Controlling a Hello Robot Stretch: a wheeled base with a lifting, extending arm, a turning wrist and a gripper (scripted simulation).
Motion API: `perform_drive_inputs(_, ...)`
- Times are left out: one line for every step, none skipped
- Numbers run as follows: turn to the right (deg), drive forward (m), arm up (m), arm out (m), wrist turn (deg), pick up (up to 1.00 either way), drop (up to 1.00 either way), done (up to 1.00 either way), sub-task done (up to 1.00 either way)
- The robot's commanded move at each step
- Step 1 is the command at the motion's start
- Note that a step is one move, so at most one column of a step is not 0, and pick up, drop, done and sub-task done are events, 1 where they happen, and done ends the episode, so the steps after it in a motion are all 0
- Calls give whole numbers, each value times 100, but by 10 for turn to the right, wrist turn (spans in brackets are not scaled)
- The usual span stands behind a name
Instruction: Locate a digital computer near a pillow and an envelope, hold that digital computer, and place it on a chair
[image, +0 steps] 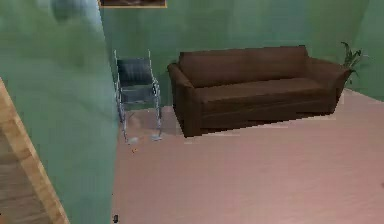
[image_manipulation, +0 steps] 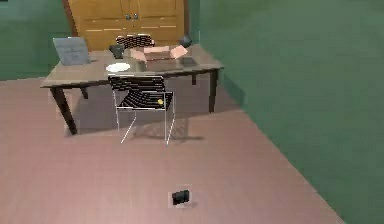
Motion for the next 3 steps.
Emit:
perform_drive_inputs(-450, 0, 0, 0, 0, 0, 0, 0, 0)
perform_drive_inputs(-450, 0, 0, 0, 0, 0, 0, 0, 0)
perform_drive_inputs(0, 100, 0, 0, 0, 0, 0, 0, 0)
